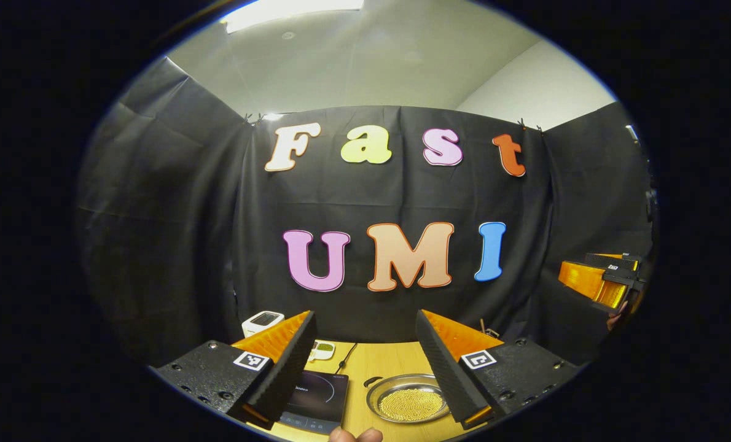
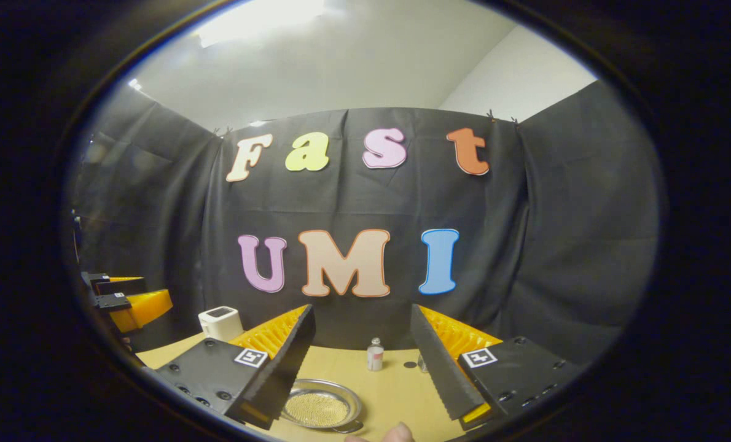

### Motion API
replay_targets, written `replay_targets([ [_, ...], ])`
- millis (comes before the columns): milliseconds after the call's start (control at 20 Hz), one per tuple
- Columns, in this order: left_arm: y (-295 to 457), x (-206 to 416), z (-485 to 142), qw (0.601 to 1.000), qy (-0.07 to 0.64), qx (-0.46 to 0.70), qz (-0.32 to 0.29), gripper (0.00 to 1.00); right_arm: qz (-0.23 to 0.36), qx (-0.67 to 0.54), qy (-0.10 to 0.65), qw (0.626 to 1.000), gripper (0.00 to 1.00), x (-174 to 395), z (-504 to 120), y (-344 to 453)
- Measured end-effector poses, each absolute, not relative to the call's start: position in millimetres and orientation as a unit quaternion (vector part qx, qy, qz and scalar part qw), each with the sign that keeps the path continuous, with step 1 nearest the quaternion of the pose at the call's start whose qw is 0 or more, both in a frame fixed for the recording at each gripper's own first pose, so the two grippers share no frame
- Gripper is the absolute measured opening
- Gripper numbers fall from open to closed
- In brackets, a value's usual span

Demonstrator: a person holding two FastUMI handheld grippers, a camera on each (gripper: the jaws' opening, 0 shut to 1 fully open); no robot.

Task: First push the handle of the pot to place it horizontally, then grasp the pot with both hands and set it on the induction cooktop.

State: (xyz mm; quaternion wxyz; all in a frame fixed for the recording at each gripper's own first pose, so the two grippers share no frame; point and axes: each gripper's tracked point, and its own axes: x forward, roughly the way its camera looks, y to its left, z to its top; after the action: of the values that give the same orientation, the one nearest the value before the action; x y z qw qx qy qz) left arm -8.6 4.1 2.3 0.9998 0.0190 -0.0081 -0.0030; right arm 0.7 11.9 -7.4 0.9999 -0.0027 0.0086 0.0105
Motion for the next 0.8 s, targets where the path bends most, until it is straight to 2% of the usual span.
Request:
replay_targets([
  [400, 10, -9, -2, 1.0, -0.004, 0.016, 0.002, 0.96, 0.019, -0.007, 0.028, 0.999, 0.97, 6, -20, 20],
  [500, 12, -7, -2, 1.0, -0.003, 0.016, 0.001, 0.96, 0.022, -0.006, 0.038, 0.999, 0.88, 7, -28, 24],
  [550, 13, -7, -3, 1.0, -0.002, 0.017, 0.001, 0.96, 0.026, -0.002, 0.043, 0.999, 0.79, 8, -30, 28],
  [650, 19, -6, -3, 1.0, -0.002, 0.017, 0.001, 0.98, 0.027, -0.003, 0.052, 0.998, 0.78, 11, -37, 34],
  [750, 24, -6, -4, 1.0, -0.002, 0.014, 0.001, 0.98, 0.019, -0.005, 0.054, 0.998, 0.46, 15, -41, 33],
  [800, 25, -5, -7, 1.0, -0.001, 0.012, -0.001, 0.96, 0.018, -0.005, 0.057, 0.998, 0.4, 16, -45, 36],
])
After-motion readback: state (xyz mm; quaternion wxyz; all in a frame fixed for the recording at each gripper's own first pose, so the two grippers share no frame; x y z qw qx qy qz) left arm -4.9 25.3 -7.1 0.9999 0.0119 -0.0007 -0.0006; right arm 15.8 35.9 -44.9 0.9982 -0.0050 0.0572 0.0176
